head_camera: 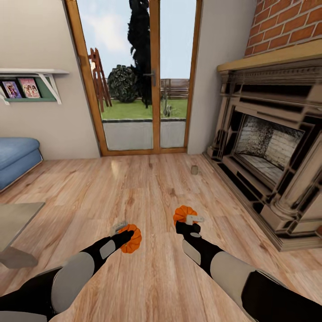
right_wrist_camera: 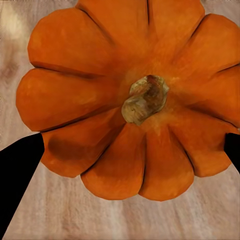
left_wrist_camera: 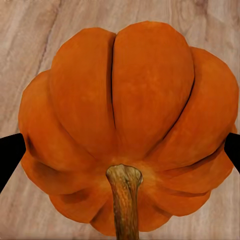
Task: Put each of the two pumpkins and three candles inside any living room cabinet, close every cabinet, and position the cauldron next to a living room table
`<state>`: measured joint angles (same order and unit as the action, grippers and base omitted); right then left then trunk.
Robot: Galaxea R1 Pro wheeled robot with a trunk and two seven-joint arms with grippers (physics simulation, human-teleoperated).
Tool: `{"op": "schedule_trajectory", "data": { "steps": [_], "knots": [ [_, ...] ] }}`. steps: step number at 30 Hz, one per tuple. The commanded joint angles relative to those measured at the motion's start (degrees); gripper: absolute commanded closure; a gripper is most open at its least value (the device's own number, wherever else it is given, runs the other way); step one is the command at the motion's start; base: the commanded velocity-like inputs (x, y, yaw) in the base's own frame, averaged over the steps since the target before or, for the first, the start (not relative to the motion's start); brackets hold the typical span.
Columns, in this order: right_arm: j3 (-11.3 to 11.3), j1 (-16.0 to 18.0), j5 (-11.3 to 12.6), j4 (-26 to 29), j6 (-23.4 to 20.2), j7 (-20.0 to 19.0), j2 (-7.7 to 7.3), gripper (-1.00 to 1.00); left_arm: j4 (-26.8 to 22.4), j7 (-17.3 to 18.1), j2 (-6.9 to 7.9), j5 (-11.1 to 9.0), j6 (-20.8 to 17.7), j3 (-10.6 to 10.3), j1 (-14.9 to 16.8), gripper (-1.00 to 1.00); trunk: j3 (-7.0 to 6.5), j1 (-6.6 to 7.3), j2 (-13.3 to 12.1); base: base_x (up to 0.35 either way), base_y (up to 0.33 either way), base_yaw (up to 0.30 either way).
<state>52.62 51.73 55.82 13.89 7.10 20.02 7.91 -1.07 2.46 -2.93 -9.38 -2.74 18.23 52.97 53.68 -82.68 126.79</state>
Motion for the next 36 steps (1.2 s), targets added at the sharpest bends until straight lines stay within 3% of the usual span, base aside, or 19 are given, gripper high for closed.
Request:
{"op": "schedule_trajectory", "data": {
  "steps": [1, 24, 31, 36],
  "knots": [
    [0.51, 0.04, 0.7, 0.0, 0.28, 0.15, 0.02, 1.0, -0.07, 0.09, 0.0, -0.55, -0.27, 0.0, -0.03, 1.0, -0.13, 0.24, -0.4, 0.0, 0.0, 0.0],
    [0.73, -0.14, 0.75, 0.69, 0.28, -0.39, 0.18, 1.0, -0.07, 0.09, -0.3, -0.55, -0.34, -0.01, -0.14, 1.0, -4.28, 5.29, -9.62, 0.0, 0.0, -0.004],
    [0.67, -0.39, 0.78, 0.4, 0.2, -6.38, 0.15, 1.0, -0.07, 0.11, -0.76, -0.55, -0.4, 0.03, -0.14, 1.0, -5.58, 6.82, -12.43, 0.0, 0.0, -0.031],
    [0.64, -0.55, 0.79, 0.35, 0.21, -6.78, 0.14, 1.0, -0.07, 0.09, -1.19, -0.55, -0.5, 0.02, -0.18, 1.0, -6.48, 7.92, -14.43, 0.0, 0.0, -0.001]
  ]
}}
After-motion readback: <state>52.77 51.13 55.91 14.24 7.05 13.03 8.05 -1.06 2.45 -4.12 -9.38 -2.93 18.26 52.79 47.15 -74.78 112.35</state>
